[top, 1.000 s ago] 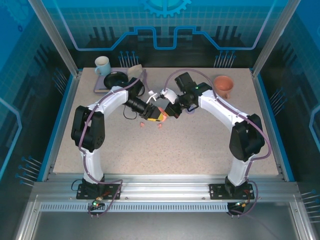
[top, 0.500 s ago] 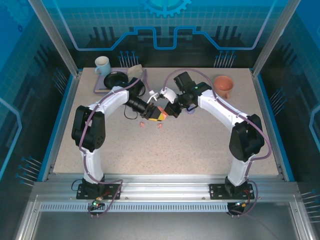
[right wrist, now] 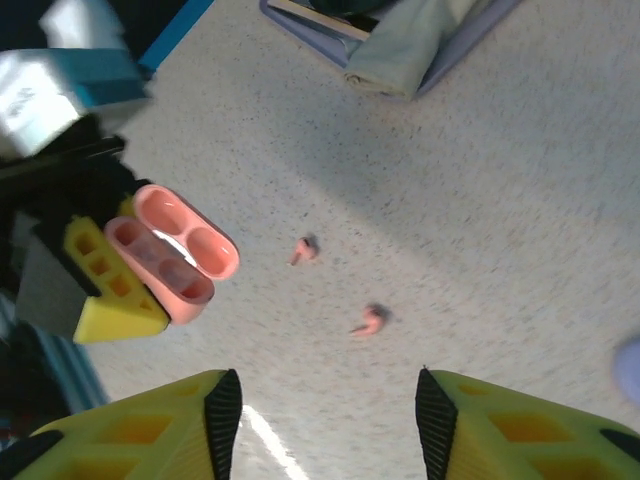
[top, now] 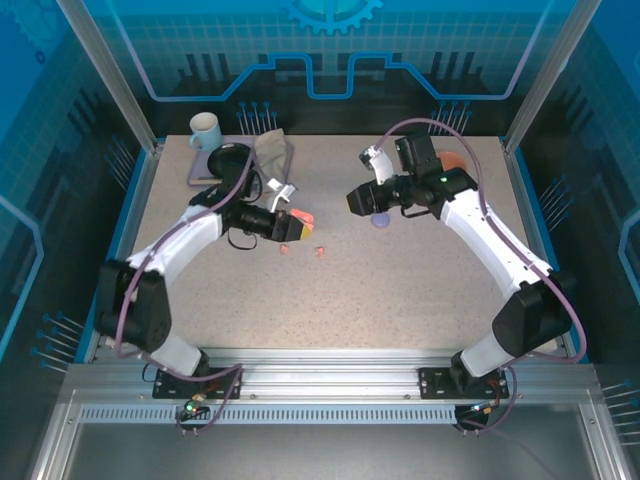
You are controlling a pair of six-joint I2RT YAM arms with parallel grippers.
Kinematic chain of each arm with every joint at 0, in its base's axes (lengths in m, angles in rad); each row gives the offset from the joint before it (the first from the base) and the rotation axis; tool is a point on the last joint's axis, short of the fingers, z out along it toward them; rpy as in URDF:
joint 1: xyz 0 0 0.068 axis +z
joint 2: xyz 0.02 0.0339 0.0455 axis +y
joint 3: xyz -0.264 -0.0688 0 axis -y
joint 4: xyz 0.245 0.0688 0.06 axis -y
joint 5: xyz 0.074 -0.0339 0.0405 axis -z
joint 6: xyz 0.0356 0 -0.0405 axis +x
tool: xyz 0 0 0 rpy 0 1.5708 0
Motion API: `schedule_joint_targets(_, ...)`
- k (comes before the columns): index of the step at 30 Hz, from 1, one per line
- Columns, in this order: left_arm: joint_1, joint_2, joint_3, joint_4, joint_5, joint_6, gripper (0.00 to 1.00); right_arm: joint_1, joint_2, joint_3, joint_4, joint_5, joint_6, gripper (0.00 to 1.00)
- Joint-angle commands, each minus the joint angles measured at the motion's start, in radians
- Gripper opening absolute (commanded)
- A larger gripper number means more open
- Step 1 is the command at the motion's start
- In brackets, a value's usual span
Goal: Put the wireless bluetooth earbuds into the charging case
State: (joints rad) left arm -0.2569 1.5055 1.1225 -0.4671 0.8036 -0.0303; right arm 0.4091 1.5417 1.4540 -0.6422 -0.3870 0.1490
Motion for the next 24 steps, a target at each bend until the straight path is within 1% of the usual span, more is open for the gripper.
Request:
schedule_joint_targets(1, 0.004, -0.142, -0.127, 0.307, -0.227, -0.148, 0.13, 0.060, 0.034, -0.051, 0.047, 0.056, 0.253, 0.54)
schedule_joint_targets(4, 0.003, -0.283, -0.281, 0.488, -0.419, -0.225, 0.12, 0.131, 0.092, -0.013, 0.016, 0.169, 0.367, 0.56)
schedule_joint_targets(7, 0.002, -0.408, -0.405, 0.613, -0.560, -0.264, 0.05, 0.181, 0.171, 0.046, -0.024, 0.255, 0.478, 0.57)
schedule_joint_targets(8, 0.002, -0.441, -0.440, 0.650, -0.594, -0.274, 0.01, 0.198, 0.198, 0.062, -0.037, 0.288, 0.513, 0.58)
schedule_joint_targets(9, 0.002, -0.462, -0.468, 0.681, -0.612, -0.279, 0.00, 0.208, 0.215, 0.073, -0.035, 0.303, 0.534, 0.58)
schedule_joint_targets(12, 0.001, -0.513, -0.542, 0.775, -0.687, -0.300, 0.00, 0.233, 0.276, 0.122, -0.043, 0.343, 0.600, 0.58)
schedule_joint_targets(16, -0.002, -0.567, -0.641, 0.929, -0.775, -0.274, 0.00, 0.277, 0.388, 0.225, -0.090, 0.370, 0.670, 0.58)
schedule_joint_targets(20, -0.005, -0.594, -0.720, 1.078, -0.794, -0.213, 0.00, 0.335, 0.517, 0.376, -0.176, 0.409, 0.715, 0.58)
schedule_joint_targets(21, -0.005, -0.596, -0.730, 1.097, -0.782, -0.197, 0.00, 0.352, 0.551, 0.417, -0.203, 0.430, 0.730, 0.58)
schedule_joint_targets(24, -0.007, -0.596, -0.746, 1.149, -0.677, -0.142, 0.00, 0.384, 0.629, 0.503, -0.251, 0.479, 0.781, 0.58)
